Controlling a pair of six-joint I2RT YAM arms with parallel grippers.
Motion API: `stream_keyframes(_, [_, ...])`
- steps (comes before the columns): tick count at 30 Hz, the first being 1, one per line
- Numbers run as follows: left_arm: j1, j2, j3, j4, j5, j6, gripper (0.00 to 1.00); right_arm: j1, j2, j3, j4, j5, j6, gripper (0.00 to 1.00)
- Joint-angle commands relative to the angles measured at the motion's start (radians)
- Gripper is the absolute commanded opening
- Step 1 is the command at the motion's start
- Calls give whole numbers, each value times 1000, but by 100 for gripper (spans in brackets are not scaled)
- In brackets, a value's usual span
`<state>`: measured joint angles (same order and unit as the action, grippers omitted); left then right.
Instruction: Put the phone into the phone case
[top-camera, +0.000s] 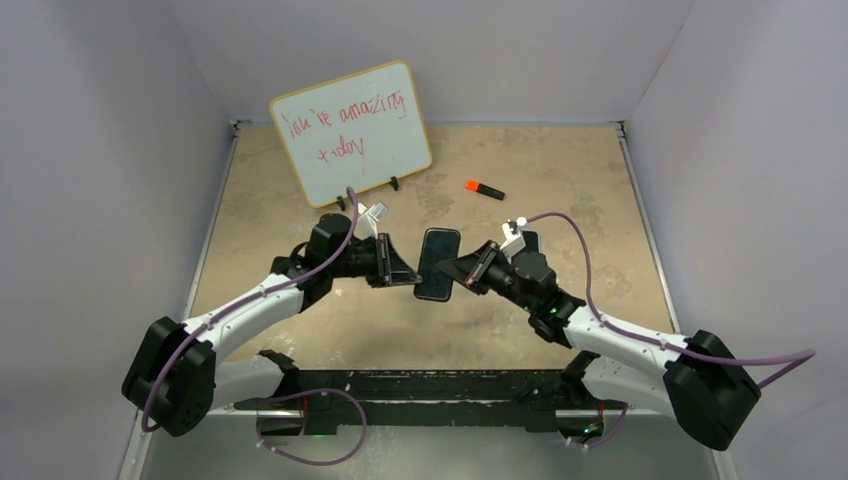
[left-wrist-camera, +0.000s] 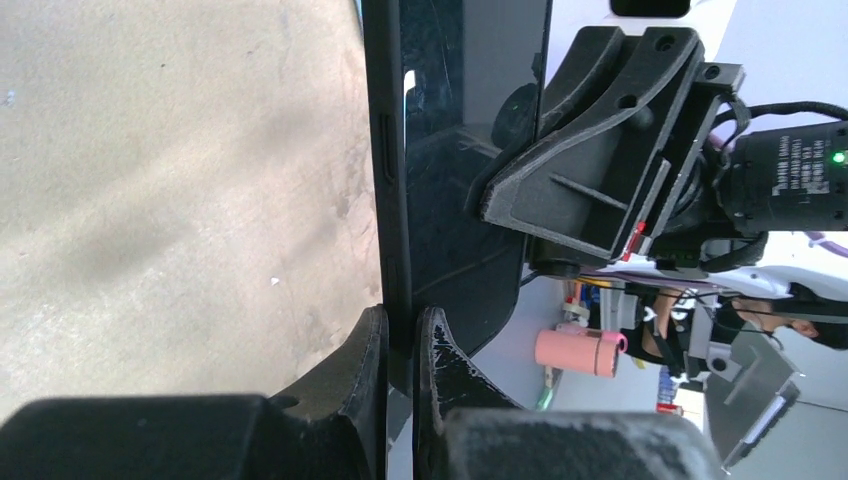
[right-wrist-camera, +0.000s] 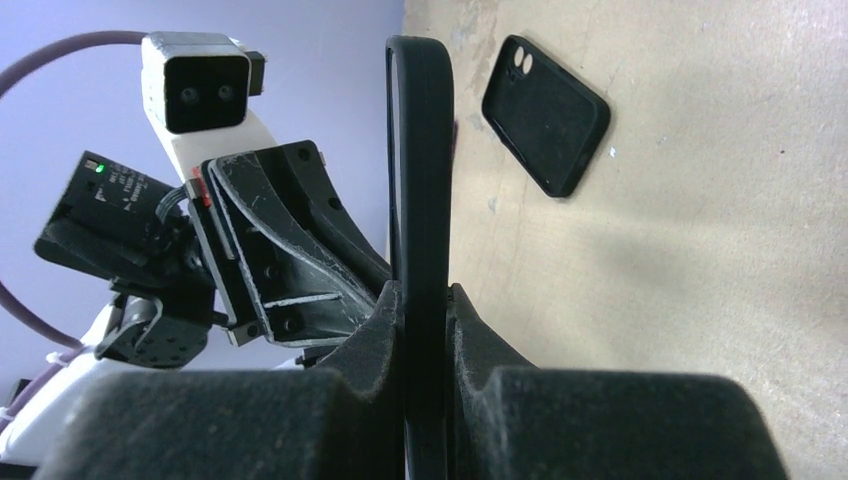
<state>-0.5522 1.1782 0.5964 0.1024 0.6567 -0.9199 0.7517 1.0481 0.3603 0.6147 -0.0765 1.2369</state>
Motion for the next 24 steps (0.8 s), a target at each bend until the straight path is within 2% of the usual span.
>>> stream_keyframes(1, [-11,-12,62,-94,-84,107,0,9,6,48,-5,-16,-53,0])
stream_keyframes(3, [-11,-11,84,-155,-101,136,0,8,4,50,-41,-6,-74,0])
stream_keyframes(4, [-11,-11,92,-163,-106,149,4,8,4,49,-56,-11,-73,0])
stream_keyframes(9, [-11,-34,177,-322,-218,262,48,-23,2,105,-173,12,-187,0])
stream_keyframes(11, [-11,-47,199,-373,-270,296,60,-50,18,147,-247,8,-249,0])
stream_keyframes(17, [-4,-67,215,-479,-413,341,73,-224,108,217,-330,-137,-401,0])
stream_keyframes(24, [47,-72,210,-562,-604,376,77,-369,277,342,-430,-265,-561,2])
